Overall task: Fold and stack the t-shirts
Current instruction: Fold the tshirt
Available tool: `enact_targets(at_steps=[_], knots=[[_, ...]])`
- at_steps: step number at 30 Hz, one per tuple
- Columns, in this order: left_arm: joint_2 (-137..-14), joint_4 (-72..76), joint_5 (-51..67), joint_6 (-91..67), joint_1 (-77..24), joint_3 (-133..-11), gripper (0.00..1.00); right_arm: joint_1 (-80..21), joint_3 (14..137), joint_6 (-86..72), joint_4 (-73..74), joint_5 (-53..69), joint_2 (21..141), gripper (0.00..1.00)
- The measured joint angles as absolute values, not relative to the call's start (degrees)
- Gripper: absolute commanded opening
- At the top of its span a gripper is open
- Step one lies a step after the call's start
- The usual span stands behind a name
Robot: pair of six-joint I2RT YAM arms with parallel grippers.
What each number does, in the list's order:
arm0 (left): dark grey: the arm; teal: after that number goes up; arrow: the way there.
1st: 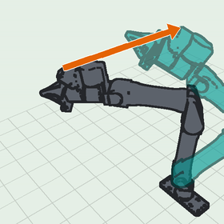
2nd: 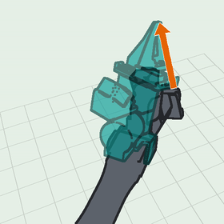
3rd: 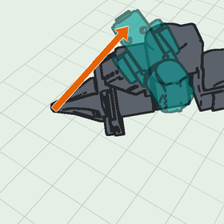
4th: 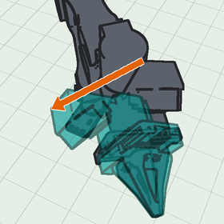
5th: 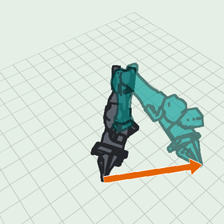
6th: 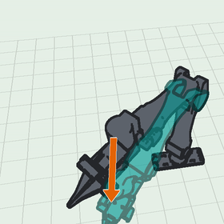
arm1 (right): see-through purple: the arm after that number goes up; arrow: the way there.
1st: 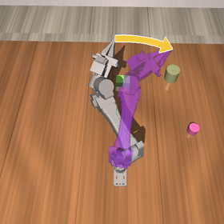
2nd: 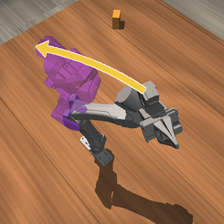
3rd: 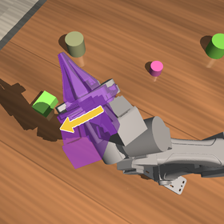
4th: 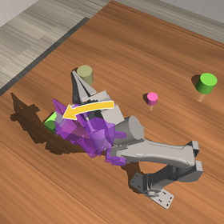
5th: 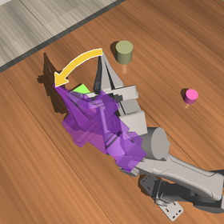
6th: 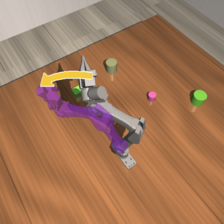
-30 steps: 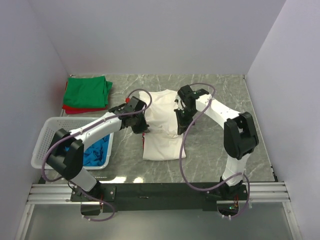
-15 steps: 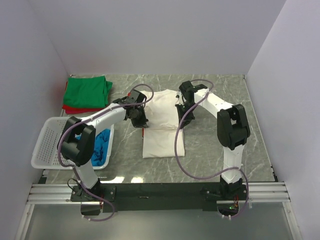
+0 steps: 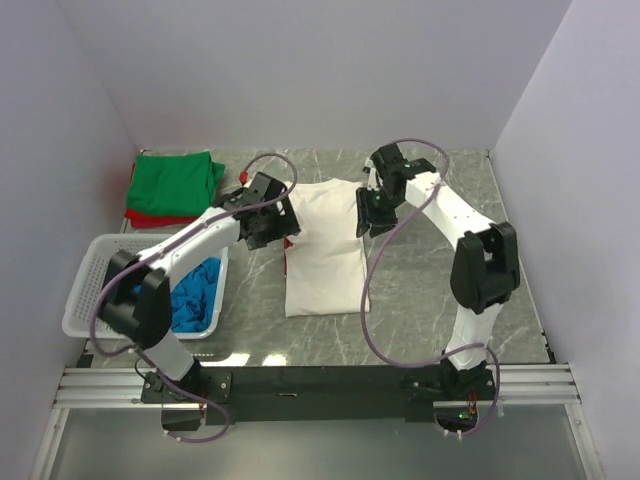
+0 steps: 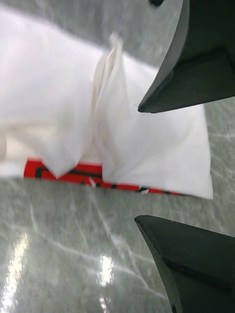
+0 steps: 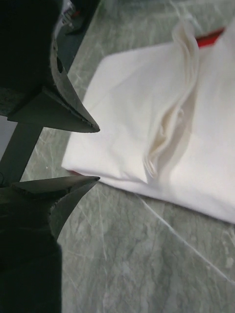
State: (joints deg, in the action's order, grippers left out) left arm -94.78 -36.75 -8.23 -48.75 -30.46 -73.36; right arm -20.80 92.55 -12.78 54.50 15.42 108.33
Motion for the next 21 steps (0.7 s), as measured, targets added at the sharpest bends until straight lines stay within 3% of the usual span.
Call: enact_targets(at_steps=[5,13,21], knots=[[-87.3,-30.8,-6.2,-49.5,-34.0,-68.2,0.92,-21.5,89.9,-12.9,53.7,20.5,103.9,0.45],[-88.7,-23.5,-0.4,-51.5,-39.0,-58.0,0.94,-24.9,91.1,-12.3,53.0,29.0,113.9,0.44],[-97.7,-18.7,1.5,-50.7,-38.4,-63.1,0.96,-24.8,94.0,-12.7,52.1,26.6,120.4,0.44]])
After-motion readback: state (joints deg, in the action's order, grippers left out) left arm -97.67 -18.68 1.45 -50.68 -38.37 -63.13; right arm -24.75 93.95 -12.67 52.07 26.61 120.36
